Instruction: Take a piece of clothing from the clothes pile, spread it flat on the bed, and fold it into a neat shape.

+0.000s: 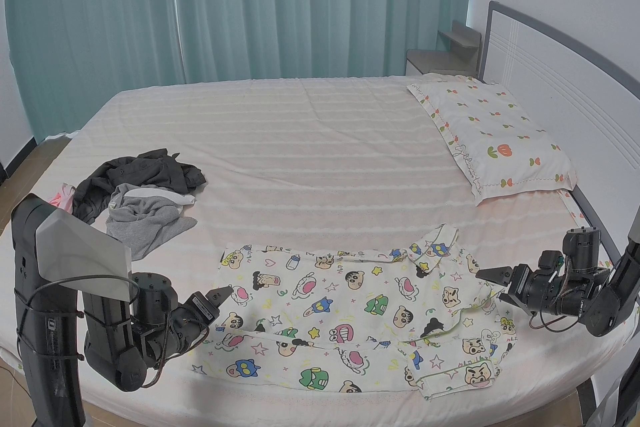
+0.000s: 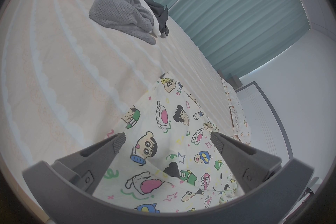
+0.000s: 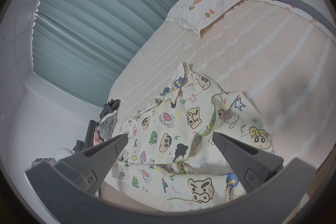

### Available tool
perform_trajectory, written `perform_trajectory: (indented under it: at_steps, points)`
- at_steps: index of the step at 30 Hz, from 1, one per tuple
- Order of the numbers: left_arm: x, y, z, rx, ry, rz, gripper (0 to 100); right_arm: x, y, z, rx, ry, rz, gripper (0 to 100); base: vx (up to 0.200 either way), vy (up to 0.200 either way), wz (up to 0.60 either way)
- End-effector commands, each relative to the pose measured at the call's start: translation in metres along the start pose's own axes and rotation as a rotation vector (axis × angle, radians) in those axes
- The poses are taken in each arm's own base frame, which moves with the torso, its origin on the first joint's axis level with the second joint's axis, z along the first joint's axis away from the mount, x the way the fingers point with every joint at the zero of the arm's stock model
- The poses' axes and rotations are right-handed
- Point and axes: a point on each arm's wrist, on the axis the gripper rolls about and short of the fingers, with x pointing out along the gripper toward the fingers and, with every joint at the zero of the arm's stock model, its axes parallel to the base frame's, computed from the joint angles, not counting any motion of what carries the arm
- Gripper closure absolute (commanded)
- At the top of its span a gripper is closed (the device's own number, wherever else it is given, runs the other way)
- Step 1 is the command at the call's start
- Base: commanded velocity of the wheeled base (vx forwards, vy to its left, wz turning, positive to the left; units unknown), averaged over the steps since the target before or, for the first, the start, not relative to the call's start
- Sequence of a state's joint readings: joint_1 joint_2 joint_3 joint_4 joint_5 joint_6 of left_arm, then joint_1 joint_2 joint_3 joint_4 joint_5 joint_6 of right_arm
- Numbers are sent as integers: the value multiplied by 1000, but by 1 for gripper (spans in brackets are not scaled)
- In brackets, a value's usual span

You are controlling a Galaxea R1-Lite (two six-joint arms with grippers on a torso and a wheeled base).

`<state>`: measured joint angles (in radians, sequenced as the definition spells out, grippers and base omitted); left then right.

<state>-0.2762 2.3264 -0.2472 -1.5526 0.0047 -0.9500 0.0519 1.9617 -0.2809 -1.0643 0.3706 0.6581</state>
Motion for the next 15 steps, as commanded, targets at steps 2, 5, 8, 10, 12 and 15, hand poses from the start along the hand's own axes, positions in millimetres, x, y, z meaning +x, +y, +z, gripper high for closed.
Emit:
perform_trajectory:
  at_steps: [2, 5, 8, 10, 12, 15]
  points:
    - [-25, -39, 24, 20, -119, -167, 0, 0, 0, 0, 2, -1, -1, 0, 0, 0, 0]
    - [-19, -53, 36, 209, -112, -182, 0, 1, 1, -1, 0, 6, 1, 0, 0, 0, 0]
    - [-1, -61, 51, 317, -109, -134, 0, 1, 1, -2, -2, 7, 2, 0, 0, 0, 0]
    - [20, -79, 76, 338, -101, -109, 0, 3, -2, -3, 2, 19, -6, 0, 0, 0, 0]
    - [35, -93, 98, 352, -46, -91, 0, 5, -4, -5, 3, 30, -16, 0, 0, 0, 0]
    - [48, -94, 115, 394, 52, -76, 0, 6, -6, -8, 6, 42, -22, 0, 0, 0, 0]
